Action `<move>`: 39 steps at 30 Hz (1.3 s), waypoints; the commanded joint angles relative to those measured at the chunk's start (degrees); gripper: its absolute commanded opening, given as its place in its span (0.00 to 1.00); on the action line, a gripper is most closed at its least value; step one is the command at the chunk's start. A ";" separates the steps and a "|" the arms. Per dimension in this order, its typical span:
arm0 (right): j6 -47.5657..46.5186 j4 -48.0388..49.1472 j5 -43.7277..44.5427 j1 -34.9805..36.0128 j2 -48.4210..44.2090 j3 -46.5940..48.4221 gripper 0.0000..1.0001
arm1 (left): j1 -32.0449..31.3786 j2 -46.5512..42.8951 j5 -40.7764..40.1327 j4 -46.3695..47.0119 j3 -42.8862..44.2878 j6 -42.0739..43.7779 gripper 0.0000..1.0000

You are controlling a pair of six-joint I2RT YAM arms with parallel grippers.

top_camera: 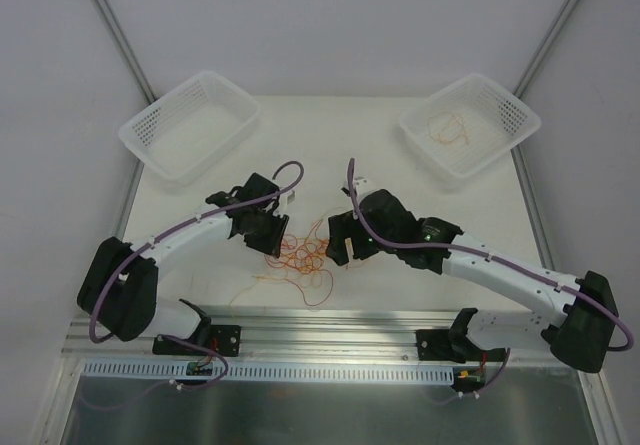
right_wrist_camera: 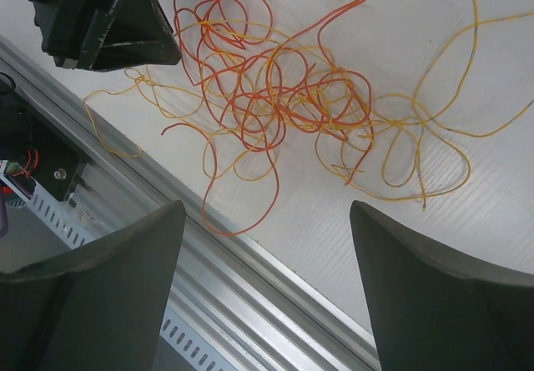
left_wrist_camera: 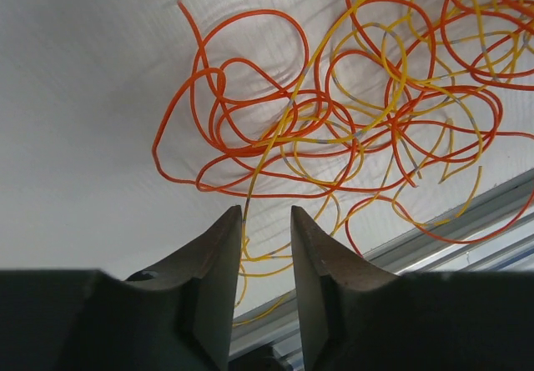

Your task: Untangle the cables

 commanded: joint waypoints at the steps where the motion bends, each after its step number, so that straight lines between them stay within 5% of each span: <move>1: 2.44 2.77 2.59 1.47 0.78 -0.61 0.84 | -1.36 2.50 -0.25 -0.28 2.55 2.14 0.28; 4: 3.50 4.44 3.12 2.52 2.28 -0.96 0.84 | -1.89 4.79 -0.42 0.42 2.55 1.00 0.17; 6: 4.64 6.54 2.77 2.88 4.38 -1.39 0.84 | -1.98 5.59 -0.16 0.42 2.55 0.03 0.02; 15: 12.02 17.00 3.29 3.14 17.91 -3.16 0.83 | -1.98 -4.51 3.79 0.07 6.24 -6.03 0.00; 21: 14.30 16.40 8.91 2.27 23.90 -1.49 0.56 | -1.81 -10.31 5.91 -2.21 10.98 -8.93 0.00; 25: 16.41 12.37 14.27 -0.62 22.68 -2.54 0.11 | -1.37 -13.65 3.98 -5.20 16.86 -9.29 0.00; 27: 17.03 9.47 16.38 -2.30 21.36 -4.20 0.02 | 0.03 -14.80 2.40 -6.95 18.98 -9.37 0.00; 39: 13.62 -5.83 20.08 -18.29 -0.85 -10.63 0.01 | 18.76 -21.22 -16.58 -12.15 28.21 -11.04 0.00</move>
